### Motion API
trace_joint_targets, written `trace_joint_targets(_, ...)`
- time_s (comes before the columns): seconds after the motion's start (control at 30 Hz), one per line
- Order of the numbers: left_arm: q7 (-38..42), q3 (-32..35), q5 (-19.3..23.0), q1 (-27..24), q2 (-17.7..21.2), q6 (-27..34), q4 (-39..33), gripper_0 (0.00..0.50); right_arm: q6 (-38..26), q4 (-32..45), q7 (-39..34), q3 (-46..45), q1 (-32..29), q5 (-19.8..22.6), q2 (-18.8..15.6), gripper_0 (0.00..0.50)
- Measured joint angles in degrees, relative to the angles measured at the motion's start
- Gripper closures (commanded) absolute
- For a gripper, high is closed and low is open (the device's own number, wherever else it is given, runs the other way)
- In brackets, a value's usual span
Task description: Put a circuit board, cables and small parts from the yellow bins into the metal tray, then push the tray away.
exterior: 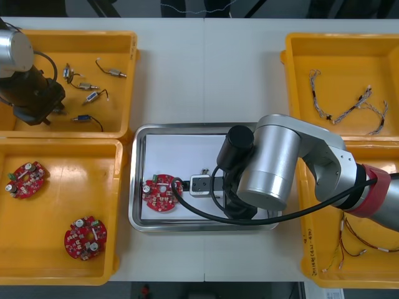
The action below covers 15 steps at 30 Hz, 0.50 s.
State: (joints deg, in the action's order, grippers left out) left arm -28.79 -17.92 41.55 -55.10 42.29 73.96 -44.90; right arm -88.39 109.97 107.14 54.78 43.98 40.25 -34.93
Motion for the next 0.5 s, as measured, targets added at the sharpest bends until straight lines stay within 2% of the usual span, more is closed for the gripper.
trace_joint_targets(0.03,0.0,0.0,0.0,0.0,0.0,-0.2,0.0,0.017,-0.3,0.3,0.0,0.0,0.0,-0.1,0.0,0.000)
trace_joint_targets(0.07,0.0,0.0,0.0,0.0,0.0,-0.4,0.0,0.132,-0.7,0.6,0.0,0.0,0.0,-0.3,0.0,0.000)
trace_joint_targets(0.1,-0.1,0.0,0.0,0.0,0.0,-0.5,0.0,0.350,-0.9,0.9,0.0,0.0,0.0,-0.5,0.0,0.000)
trace_joint_targets(0.13,-0.1,0.0,0.0,0.0,0.0,-0.7,0.0,0.494,-1.1,1.2,0.0,-0.1,0.0,-0.6,0.0,0.000)
trace_joint_targets(0.5,-0.4,0.0,0.0,0.0,0.0,-1.0,0.1,0.500,-4.7,3.3,0.0,-5.5,0.0,-0.9,0.7,0.000)
